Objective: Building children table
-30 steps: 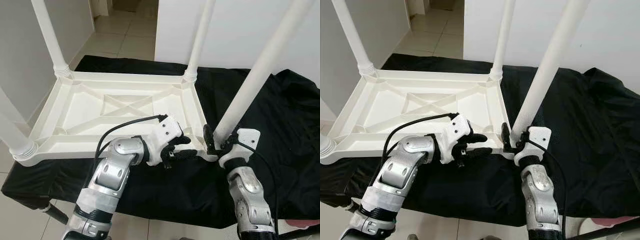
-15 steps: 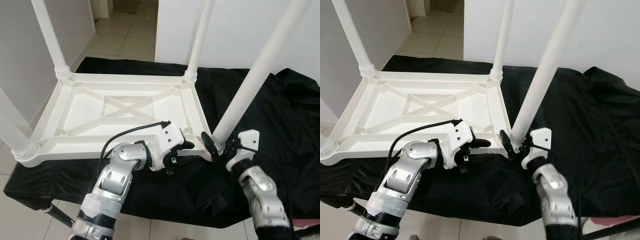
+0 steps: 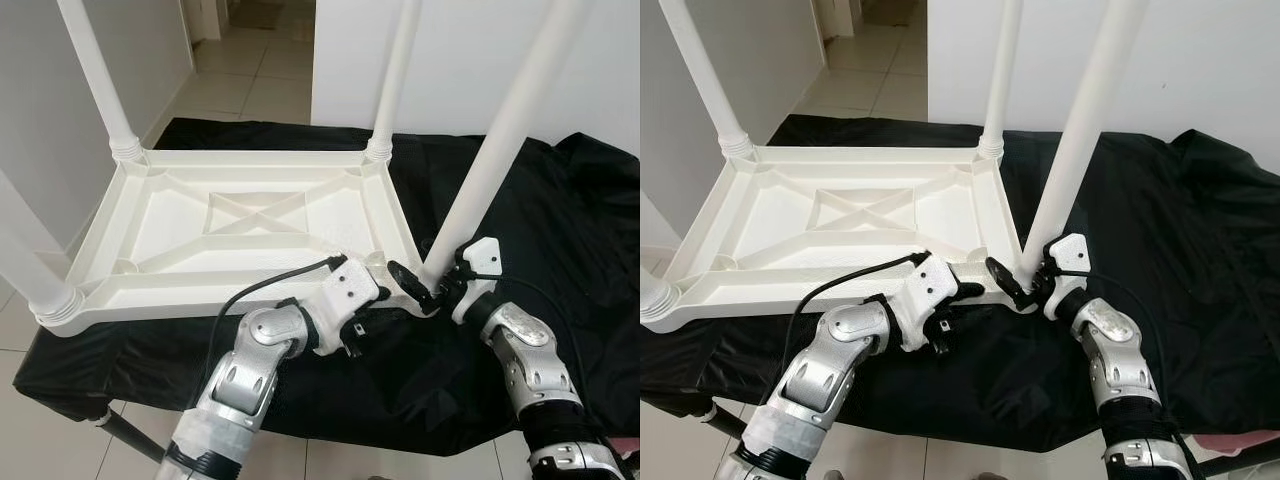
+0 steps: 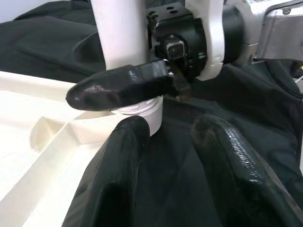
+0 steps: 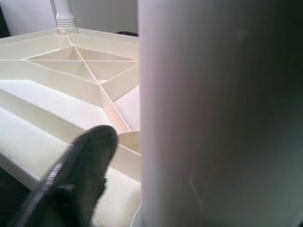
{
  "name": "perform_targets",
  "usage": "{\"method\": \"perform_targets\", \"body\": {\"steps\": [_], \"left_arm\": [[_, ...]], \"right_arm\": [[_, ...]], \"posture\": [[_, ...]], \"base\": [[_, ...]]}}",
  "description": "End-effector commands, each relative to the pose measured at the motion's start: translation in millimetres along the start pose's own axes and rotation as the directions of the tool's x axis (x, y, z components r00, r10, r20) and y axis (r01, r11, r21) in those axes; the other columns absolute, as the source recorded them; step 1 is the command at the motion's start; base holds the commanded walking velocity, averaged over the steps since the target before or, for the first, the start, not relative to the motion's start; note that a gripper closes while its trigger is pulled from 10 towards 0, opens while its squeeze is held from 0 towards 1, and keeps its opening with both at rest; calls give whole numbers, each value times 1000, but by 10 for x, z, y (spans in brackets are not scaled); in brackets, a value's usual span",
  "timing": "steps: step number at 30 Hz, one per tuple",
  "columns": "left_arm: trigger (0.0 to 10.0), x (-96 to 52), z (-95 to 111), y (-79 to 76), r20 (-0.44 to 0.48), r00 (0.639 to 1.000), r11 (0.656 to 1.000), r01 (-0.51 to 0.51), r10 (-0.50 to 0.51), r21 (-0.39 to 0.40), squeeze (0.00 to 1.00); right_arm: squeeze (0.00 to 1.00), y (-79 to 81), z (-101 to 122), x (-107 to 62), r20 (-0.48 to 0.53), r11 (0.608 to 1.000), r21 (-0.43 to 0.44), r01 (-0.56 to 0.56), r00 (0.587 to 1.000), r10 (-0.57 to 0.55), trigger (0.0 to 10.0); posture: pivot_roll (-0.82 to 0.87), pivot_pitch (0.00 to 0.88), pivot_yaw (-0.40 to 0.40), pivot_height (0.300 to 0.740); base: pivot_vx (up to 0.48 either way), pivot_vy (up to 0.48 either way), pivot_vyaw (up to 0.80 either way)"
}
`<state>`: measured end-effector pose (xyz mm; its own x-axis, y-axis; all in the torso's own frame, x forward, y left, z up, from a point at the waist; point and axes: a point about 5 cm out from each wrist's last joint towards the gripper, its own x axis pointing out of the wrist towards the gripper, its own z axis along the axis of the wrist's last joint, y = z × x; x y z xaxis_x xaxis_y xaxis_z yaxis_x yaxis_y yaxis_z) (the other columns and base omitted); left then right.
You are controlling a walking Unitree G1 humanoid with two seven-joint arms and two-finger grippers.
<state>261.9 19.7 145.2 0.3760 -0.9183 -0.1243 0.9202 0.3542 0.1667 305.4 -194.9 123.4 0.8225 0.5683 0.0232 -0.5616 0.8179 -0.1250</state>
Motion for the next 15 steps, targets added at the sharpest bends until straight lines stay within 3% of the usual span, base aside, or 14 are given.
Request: {"method": "perform_targets", "body": {"steps": [1,2,3,10,11,14,15], "left_arm": [[10000,3,1,-22,-6,1000,1000,8,-8,3,0],[10000,3,1,-22,-6,1000,1000,8,-8,3,0],[10000,-6,3,-49,-4,1000,1000,21,-21,1,0],[10000,-47,-15,-99,-10,998,998,55,-55,-5,0],[10000,-52,-14,-98,-11,998,998,57,-57,0,0],[10000,-56,-13,-100,-12,998,998,59,-59,5,0],[10000,-61,-10,-101,-12,998,998,61,-60,10,0]], "right_arm": [[0,-18,1,26,-3,1000,-8,-13,1000,13,1922],[0,-18,1,26,-3,1000,-8,-13,1000,13,1922],[0,-48,-7,16,-4,1000,-6,-7,1000,7,0],[0,-63,-9,-39,21,1000,12,24,999,-24,0],[0,-55,-8,-49,28,999,17,37,999,-37,8157],[0,-43,-10,-53,39,998,34,58,997,-59,8157],[0,-11,-7,-53,50,995,58,80,995,-83,10000]], "posture": [[-78,0,-4,740],[-78,0,-4,740],[-73,0,-8,740],[-73,0,-11,740],[-74,0,-14,740],[-74,0,-19,740],[-72,0,-23,740]], "base": [[0,0,0],[0,0,0],[0,0,0],[0,0,0],[0,0,0],[0,0,0],[0,0,0]]}}
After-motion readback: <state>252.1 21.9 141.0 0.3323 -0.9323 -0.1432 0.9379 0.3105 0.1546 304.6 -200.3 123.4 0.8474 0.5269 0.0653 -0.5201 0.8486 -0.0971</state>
